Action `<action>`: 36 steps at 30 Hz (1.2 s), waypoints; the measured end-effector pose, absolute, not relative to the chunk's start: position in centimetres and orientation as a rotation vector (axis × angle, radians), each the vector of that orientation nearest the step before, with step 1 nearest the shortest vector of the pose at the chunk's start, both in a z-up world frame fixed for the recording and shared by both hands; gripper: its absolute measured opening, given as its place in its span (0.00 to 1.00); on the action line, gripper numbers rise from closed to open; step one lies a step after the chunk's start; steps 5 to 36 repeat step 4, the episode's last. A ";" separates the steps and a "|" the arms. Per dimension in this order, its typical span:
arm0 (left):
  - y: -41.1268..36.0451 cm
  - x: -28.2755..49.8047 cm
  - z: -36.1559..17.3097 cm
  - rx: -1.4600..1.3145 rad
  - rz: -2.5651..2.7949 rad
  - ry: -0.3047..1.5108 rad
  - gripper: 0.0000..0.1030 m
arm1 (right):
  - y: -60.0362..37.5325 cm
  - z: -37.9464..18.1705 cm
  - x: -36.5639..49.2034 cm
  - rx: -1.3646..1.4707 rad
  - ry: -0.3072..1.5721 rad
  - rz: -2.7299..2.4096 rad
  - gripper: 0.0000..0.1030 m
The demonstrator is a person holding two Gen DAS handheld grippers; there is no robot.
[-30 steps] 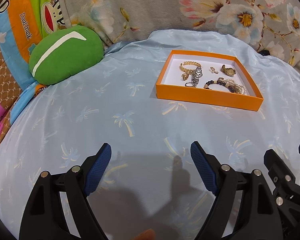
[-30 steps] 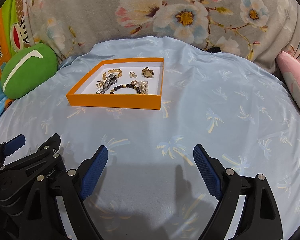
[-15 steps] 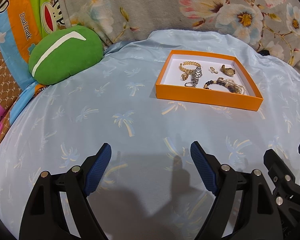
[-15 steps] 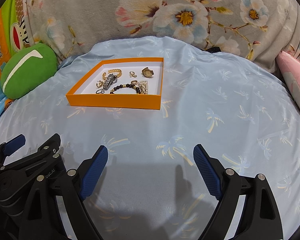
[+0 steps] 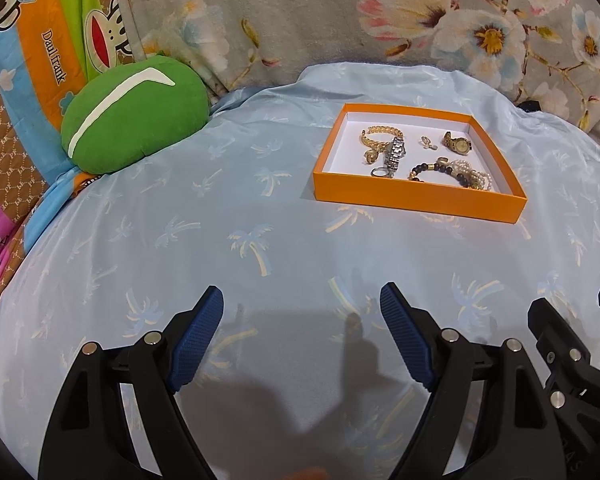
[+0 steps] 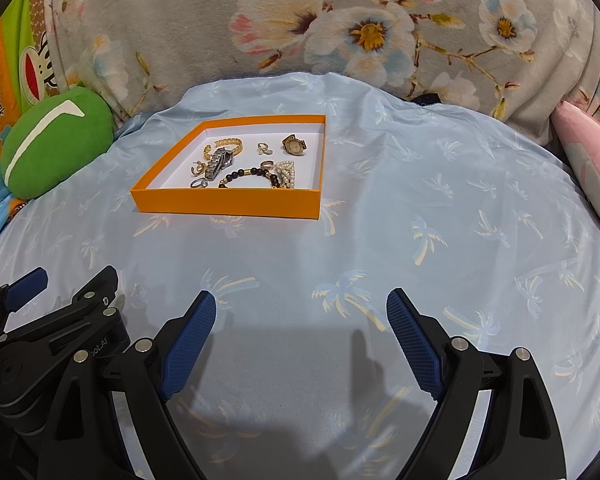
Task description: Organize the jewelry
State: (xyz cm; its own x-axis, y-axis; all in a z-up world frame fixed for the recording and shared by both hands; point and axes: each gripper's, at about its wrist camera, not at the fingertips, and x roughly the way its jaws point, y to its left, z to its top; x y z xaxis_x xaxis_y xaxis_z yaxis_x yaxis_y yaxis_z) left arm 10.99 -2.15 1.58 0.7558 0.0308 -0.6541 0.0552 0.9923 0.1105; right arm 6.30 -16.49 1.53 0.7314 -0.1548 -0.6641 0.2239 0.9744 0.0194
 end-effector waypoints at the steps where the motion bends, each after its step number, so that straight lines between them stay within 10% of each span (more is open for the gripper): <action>1: -2.1 11.0 1.6 0.126 -0.013 0.713 0.76 | -16.6 1.5 6.3 0.101 0.721 -0.208 0.83; 36: -2.1 11.0 1.6 0.127 -0.012 0.713 0.75 | -16.5 1.5 6.3 0.100 0.722 -0.209 0.83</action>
